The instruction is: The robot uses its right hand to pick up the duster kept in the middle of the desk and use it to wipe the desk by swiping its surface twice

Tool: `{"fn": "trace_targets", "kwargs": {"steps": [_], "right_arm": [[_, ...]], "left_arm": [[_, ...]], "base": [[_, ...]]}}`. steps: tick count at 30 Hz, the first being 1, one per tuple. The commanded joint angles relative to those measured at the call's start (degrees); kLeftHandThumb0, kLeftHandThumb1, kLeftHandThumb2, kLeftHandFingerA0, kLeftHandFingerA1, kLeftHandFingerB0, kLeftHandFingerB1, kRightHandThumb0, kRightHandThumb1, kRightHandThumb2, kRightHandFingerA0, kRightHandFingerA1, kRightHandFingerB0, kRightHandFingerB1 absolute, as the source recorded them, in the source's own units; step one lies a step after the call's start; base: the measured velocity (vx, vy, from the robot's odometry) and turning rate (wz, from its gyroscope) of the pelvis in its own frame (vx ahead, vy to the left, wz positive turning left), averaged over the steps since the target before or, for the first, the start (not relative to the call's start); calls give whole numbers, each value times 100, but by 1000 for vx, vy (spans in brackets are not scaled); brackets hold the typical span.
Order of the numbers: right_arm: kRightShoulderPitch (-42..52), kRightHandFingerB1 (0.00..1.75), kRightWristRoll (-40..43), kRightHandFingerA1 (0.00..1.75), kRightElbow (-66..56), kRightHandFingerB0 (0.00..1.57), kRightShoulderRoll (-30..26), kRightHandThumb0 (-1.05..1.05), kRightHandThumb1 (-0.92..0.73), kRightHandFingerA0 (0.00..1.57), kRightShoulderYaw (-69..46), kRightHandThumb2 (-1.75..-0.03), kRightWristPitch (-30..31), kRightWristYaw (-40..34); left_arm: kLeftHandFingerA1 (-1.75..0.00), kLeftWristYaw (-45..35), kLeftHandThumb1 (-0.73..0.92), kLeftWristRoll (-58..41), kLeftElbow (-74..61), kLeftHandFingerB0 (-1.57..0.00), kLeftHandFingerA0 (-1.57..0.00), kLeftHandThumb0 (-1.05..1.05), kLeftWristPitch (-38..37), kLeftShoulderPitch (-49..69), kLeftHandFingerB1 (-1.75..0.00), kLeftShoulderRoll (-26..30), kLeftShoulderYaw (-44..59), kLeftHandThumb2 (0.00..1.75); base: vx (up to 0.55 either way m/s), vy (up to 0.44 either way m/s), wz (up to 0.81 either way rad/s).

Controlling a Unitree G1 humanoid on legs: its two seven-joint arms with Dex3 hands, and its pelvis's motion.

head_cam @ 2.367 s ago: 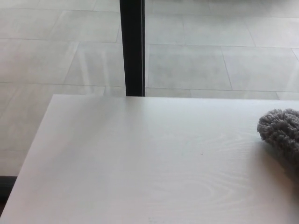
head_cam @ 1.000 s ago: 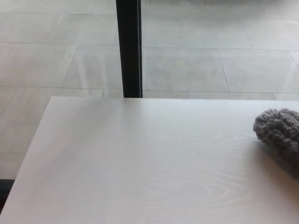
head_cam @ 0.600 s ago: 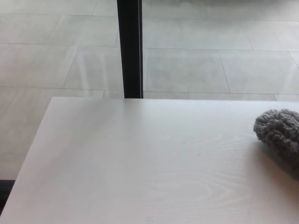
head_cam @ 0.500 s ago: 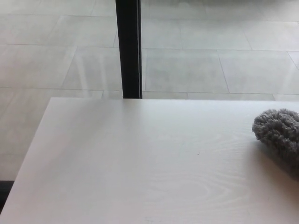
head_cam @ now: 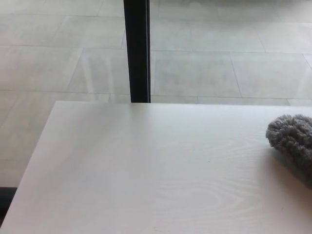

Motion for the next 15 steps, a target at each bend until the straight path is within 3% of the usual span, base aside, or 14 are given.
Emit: {"fn": "trace_targets", "kwargs": {"steps": [1,5,9,10,11,12,15], "right_arm": [[152,53,245,71,169,12,-107,-80,-72,51,361,-62,-365,158],[208,55,316,74,196,13,-155,-79,-72,52,601,-62,-502,234],[193,53,180,71,215,23,-206,-74,-73,65,952,-62,-583,15],[212,58,138,74,228,22,-214,-79,-57,63,1051,-96,-642,3],[239,58,120,74,235,22,-218,-79,-57,63,1150,-96,-709,10],[264,52,118,69,227,28,-217,-78,-71,66,1218,-61,-737,-6],[287,54,106,72,201,31,-225,-78,-71,70,1357,-61,-786,-36]], "left_arm": [[-60,239,70,95,69,-52,-72,-54,224,64,-48,123,-109,60],[-62,263,68,50,47,-51,-73,-55,277,98,-45,118,-139,60],[-66,308,67,-8,44,-54,-73,-54,335,85,-47,109,-91,60],[-65,316,67,-10,44,-54,-73,-55,335,90,-46,112,-88,60],[-65,326,67,-12,48,-54,-73,-55,335,96,-46,118,-83,60],[-63,280,68,32,30,-53,-72,-56,303,130,-45,137,-129,59],[-61,221,67,-17,32,-50,-69,-54,291,142,-49,139,-91,59]], "base": [[0,0,0],[0,0,0],[0,0,0],[0,0,0],[0,0,0],[0,0,0],[0,0,0]]}}
